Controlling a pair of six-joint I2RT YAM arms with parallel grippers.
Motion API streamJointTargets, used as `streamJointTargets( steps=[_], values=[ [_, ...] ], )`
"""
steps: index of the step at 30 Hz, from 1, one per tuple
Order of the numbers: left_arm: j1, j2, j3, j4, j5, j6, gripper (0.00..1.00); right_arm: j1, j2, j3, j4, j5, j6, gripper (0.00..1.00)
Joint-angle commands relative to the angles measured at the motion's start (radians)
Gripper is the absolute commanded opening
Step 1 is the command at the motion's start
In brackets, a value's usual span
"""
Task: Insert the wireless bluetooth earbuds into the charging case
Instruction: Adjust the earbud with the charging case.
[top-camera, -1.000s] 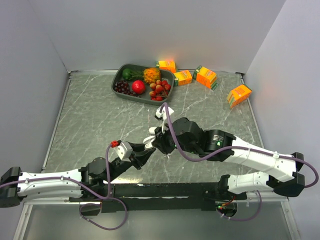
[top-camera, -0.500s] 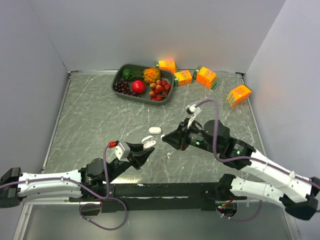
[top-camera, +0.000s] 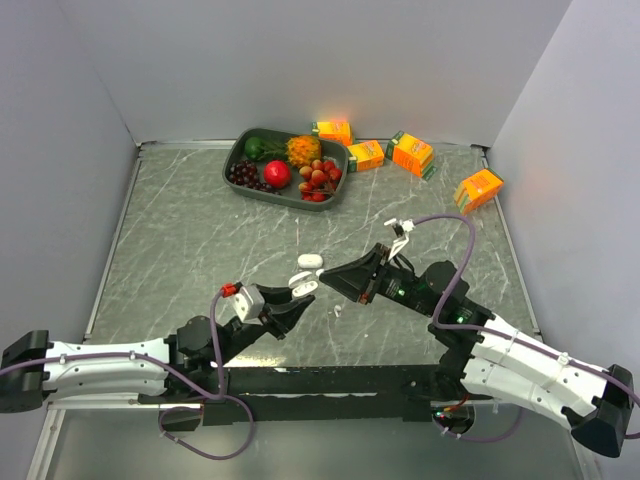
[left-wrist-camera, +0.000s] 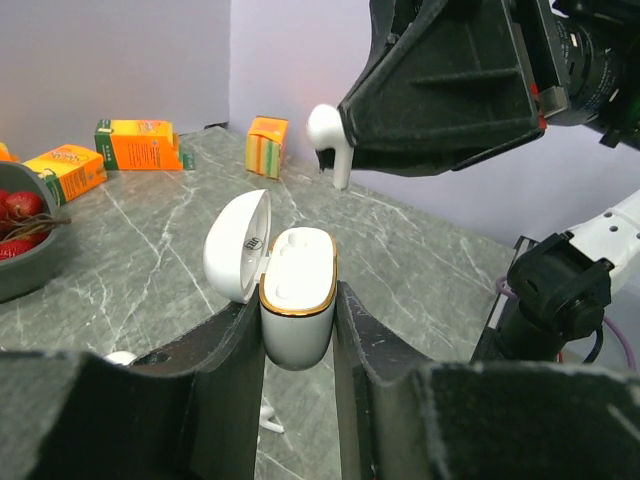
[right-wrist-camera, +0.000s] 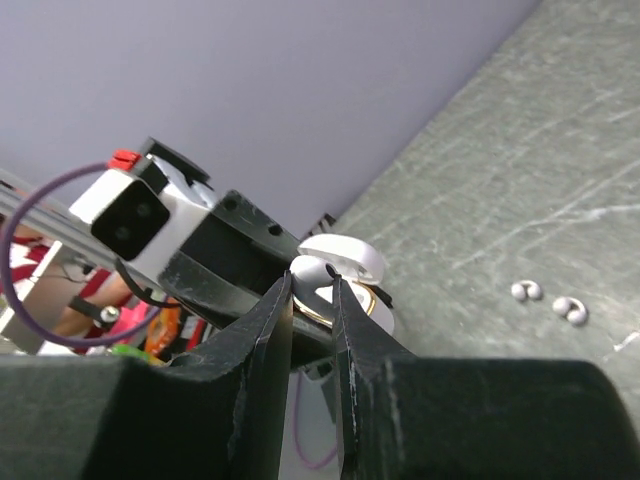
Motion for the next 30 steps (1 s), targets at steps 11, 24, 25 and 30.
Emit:
streamJointTargets(
  steps=[11,24,25,30],
  values=[
    [-0.003,0.017,0.028,0.143,0.030,0.024,0.01,-0.007,-0.014,-0.067,0.301,-0.006,0.107,0.00],
    [-0.003,0.072,0.056,0.201,0.056,0.039,0.01,-0.007,0.010,-0.076,0.306,-0.013,0.105,0.00],
    [-0.003,0.075,0.059,0.204,0.058,0.039,0.01,-0.007,0.012,-0.079,0.307,-0.013,0.105,0.00],
    [-0.003,0.086,0.071,0.209,0.059,0.041,0.01,-0.006,0.010,-0.084,0.304,-0.013,0.107,0.00]
  ],
)
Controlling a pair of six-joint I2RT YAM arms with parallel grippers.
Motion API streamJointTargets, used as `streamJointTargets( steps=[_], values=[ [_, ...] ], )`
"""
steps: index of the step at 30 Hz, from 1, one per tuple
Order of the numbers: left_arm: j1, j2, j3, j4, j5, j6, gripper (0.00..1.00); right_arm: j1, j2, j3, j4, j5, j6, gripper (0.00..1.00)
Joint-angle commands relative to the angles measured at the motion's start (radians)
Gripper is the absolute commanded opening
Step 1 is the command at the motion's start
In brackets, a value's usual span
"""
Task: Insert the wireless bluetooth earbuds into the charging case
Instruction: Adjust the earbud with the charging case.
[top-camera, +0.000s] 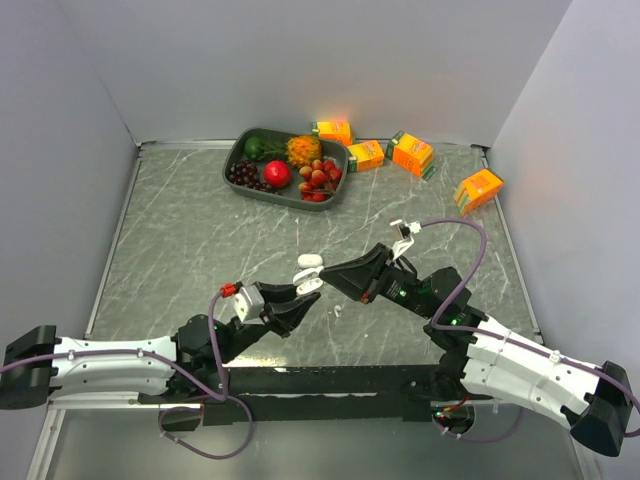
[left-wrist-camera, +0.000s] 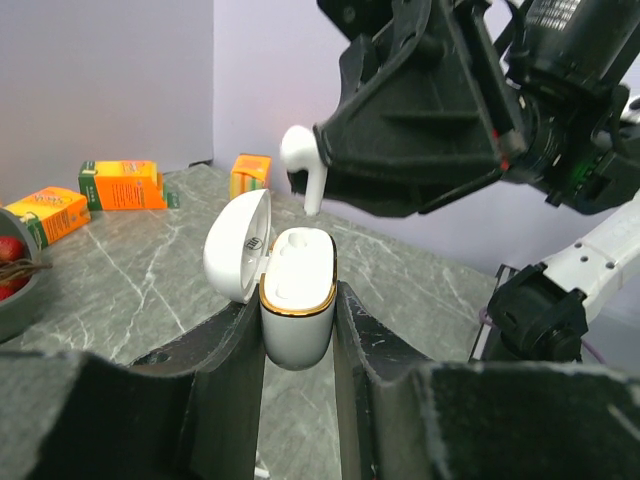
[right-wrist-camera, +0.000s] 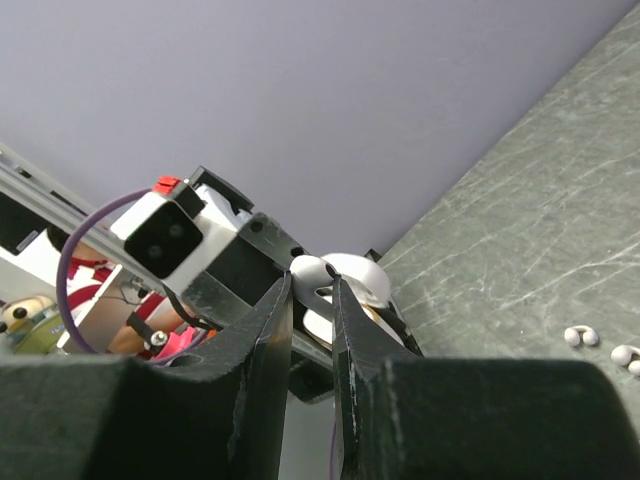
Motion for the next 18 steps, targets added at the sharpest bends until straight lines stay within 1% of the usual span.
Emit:
streamJointTargets(
  steps=[1,18],
  values=[
    [-0.003,0.008,0.054,0.075,0.017,0.015,0.01,-0.002,-0.004,-0.003,0.061,-0.013,0.010,0.00],
    [-0.003,0.065,0.083,0.115,-0.002,0.006,0.01,0.000,-0.008,-0.013,0.047,0.020,0.012,0.00]
  ],
)
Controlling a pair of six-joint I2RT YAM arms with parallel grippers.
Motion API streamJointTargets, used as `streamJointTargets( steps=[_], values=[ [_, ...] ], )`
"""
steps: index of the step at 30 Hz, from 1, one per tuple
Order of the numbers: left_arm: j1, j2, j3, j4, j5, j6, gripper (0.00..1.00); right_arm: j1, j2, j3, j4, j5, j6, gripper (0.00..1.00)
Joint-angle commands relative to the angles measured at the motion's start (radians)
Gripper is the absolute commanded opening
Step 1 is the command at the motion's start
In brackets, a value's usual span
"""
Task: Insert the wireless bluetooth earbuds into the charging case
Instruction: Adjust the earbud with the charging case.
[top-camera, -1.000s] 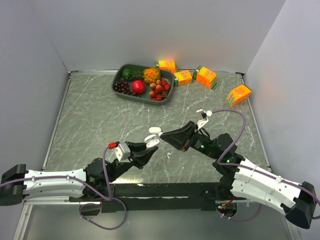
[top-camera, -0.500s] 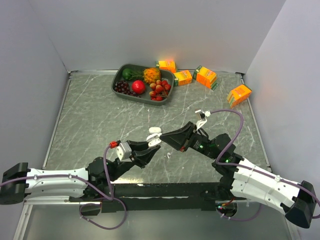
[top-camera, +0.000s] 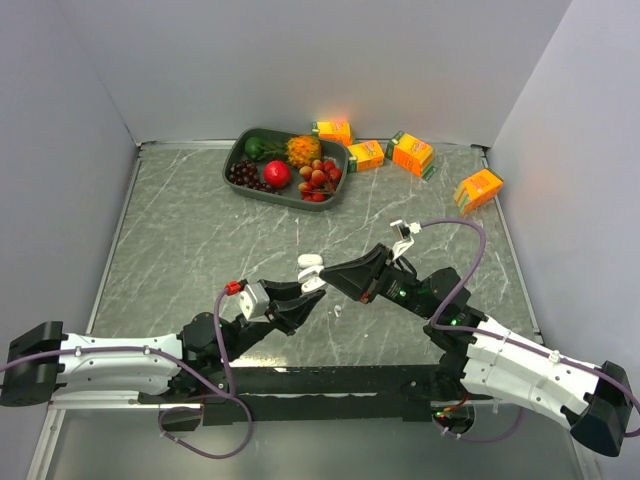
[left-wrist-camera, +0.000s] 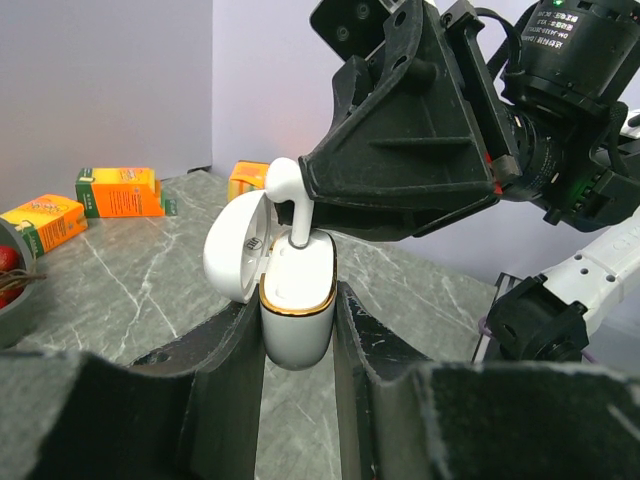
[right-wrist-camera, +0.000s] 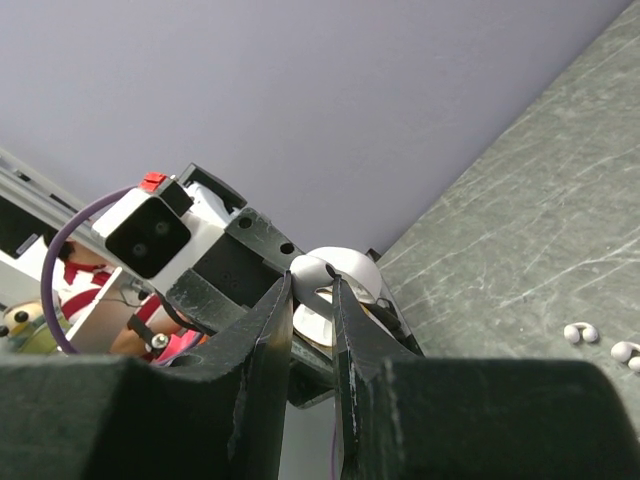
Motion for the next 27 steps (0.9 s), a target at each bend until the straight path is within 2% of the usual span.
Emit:
streamJointTargets(
  steps=[1,15,18,22,25,27],
  values=[
    [-0.004,-0.004,0.049,0.069,-0.004,0.003,0.01,0.000,-0.013,-0.008,0.042,0.015,0.000,0.00],
    [-0.003,-0.021,0.045,0.066,-0.019,0.006,0.01,-0.002,-0.021,0.020,-0.056,0.006,-0.043,0.00],
    [-0.004,-0.018,0.045,0.068,-0.021,0.008,0.01,0.000,-0.018,0.022,-0.070,0.002,-0.047,0.03],
    [-0.004,-0.021,0.045,0.066,-0.021,0.008,0.01,-0.002,-0.021,0.040,-0.107,0.000,-0.062,0.12],
    [-0.004,-0.024,0.045,0.062,-0.022,0.009,0.01,0.000,-0.027,0.051,-0.142,0.009,-0.071,0.27],
    [-0.004,-0.025,0.047,0.057,-0.024,0.009,0.01,-0.002,-0.030,0.055,-0.156,0.017,-0.077,0.31]
  ],
)
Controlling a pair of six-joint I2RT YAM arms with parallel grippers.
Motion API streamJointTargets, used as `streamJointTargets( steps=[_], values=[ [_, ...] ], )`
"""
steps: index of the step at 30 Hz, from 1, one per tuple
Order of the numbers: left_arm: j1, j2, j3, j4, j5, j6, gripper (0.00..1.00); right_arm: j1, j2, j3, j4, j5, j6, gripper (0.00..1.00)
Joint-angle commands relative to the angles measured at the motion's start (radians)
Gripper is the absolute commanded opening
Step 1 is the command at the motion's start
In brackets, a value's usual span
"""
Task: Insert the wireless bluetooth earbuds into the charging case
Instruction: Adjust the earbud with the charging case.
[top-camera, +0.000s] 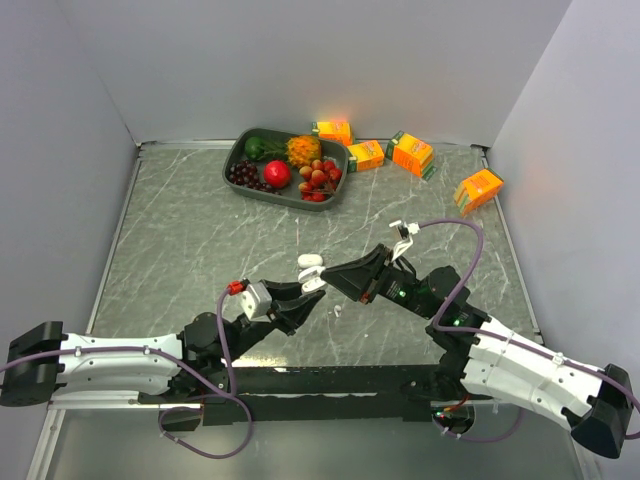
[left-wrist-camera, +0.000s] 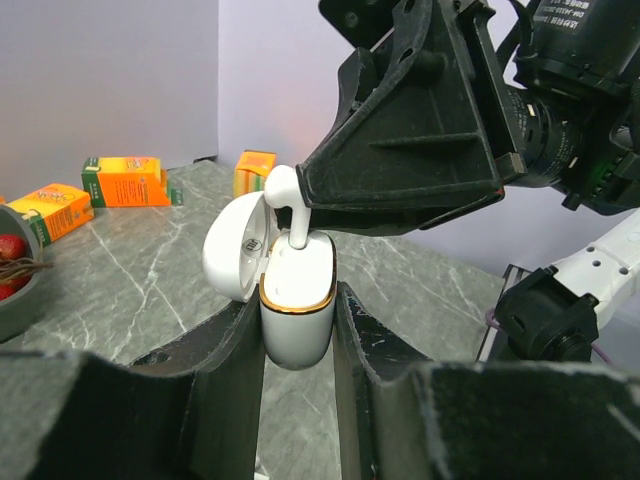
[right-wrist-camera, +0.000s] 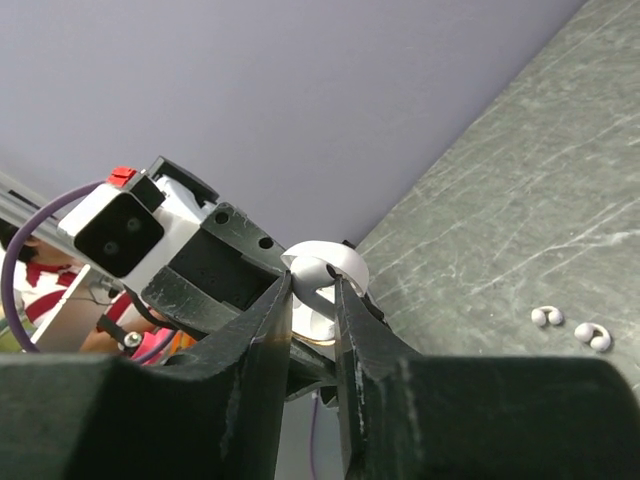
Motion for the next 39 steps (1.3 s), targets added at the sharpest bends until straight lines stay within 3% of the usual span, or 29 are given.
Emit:
streamJointTargets(
  steps=[1,23,27,33,36,39],
  values=[
    [-0.003,-0.024,0.047,0.076,-0.011,0.009,0.01,-0.002,-0.017,0.043,-0.080,0.004,-0.031,0.33],
    [-0.004,-0.045,0.013,0.092,-0.025,0.065,0.01,0.001,-0.074,0.184,-0.266,0.019,-0.172,0.56],
    [-0.003,-0.054,0.010,0.090,-0.021,0.090,0.01,0.000,-0.092,0.240,-0.341,0.077,-0.223,0.57],
    [-0.004,-0.073,0.007,0.070,-0.007,0.096,0.01,0.001,0.021,0.421,-0.585,0.119,-0.275,0.42],
    [-0.003,-0.088,0.005,0.054,-0.004,0.105,0.01,0.003,0.079,0.510,-0.689,0.102,-0.304,0.50],
    [-0.003,-0.102,0.002,0.043,-0.005,0.112,0.01,0.001,0.106,0.544,-0.732,0.100,-0.324,0.52]
  ],
)
